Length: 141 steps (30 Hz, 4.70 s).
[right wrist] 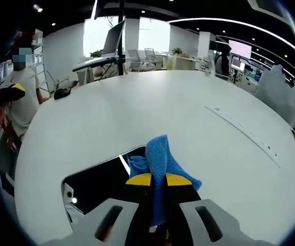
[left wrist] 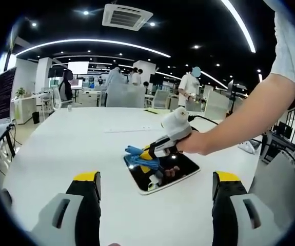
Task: Wipe the mirror surface with the cleaning cloth until all visible marks leave the cleaned area.
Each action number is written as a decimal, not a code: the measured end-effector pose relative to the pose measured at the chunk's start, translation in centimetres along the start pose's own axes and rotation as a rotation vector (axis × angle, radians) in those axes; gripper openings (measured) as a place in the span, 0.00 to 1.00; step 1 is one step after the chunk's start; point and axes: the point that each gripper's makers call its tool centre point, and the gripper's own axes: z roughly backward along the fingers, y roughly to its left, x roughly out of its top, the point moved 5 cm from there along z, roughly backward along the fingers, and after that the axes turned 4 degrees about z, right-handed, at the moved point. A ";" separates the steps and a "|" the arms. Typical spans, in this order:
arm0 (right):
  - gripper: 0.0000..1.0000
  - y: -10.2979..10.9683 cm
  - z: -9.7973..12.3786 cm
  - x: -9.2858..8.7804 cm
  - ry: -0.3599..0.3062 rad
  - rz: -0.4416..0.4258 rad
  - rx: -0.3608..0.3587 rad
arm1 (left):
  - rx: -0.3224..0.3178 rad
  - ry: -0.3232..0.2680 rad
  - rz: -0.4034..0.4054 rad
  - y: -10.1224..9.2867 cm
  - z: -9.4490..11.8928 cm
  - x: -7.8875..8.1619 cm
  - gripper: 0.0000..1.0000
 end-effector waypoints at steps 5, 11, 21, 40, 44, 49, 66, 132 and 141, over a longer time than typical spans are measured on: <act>0.03 -0.2 0.3 -0.3 0.002 -0.004 -0.008 | -0.006 0.002 0.000 -0.1 -0.1 0.0 0.90; 0.03 -0.5 0.7 -0.7 0.003 -0.011 -0.017 | -0.015 0.001 0.001 -0.4 -0.4 0.0 0.90; 0.03 -0.9 1.3 -1.3 0.005 -0.022 -0.029 | -0.018 0.000 0.004 -0.4 -0.5 0.0 0.90; 0.03 -1.4 2.3 -2.2 0.006 -0.030 -0.049 | -0.026 0.008 -0.033 -0.7 -0.2 0.4 0.90; 0.03 -1.6 2.6 -2.5 0.010 -0.031 -0.053 | -0.023 0.009 -0.032 -0.7 -0.2 0.4 0.90; 0.03 -1.9 3.1 -2.9 0.020 -0.031 -0.057 | -0.016 0.004 -0.026 -0.7 -0.2 0.4 0.89; 0.03 -2.8 4.9 -4.5 0.057 -0.034 -0.085 | -0.030 0.001 -0.049 -1.2 -0.3 0.5 0.87; 0.03 -4.8 10.5 -9.6 0.073 -0.126 -0.214 | 0.003 0.024 -0.044 -1.4 -0.1 1.9 0.77; 0.03 -4.8 11.0 -10.1 0.071 -0.137 -0.225 | 0.029 0.086 -0.205 -1.5 -0.5 2.2 0.50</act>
